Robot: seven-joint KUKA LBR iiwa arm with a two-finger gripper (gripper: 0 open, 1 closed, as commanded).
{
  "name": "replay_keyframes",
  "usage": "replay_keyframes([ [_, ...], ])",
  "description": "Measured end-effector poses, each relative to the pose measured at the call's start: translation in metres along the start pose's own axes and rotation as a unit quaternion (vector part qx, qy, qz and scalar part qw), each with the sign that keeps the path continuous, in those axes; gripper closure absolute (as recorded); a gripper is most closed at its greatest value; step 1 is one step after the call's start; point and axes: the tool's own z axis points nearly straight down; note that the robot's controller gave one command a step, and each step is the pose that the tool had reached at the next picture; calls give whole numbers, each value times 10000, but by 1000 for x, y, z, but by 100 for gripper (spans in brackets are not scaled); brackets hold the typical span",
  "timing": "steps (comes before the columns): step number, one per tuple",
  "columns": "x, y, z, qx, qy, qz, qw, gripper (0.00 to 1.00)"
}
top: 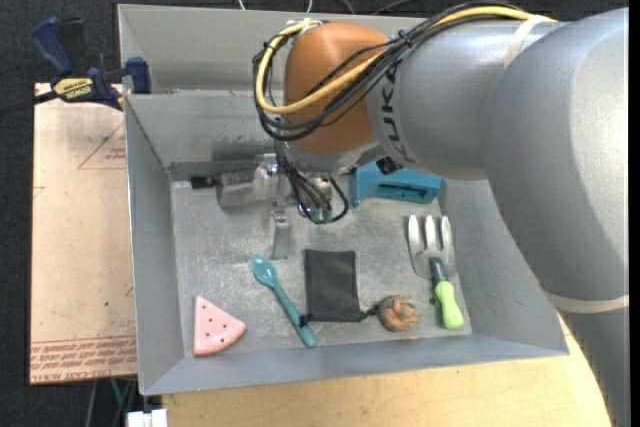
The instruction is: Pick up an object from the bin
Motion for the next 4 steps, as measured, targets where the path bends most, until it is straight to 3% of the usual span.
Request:
replay_keyframes([
  [1,-2,-1,-5,-6,-35,13,10000,0],
  [2,26,-25,41,-17,-42,1112,9938,0],
  [3,65,-80,15,-16,-42,652,9979,0],
  [4,69,-107,33,-17,-40,969,9953,0],
])
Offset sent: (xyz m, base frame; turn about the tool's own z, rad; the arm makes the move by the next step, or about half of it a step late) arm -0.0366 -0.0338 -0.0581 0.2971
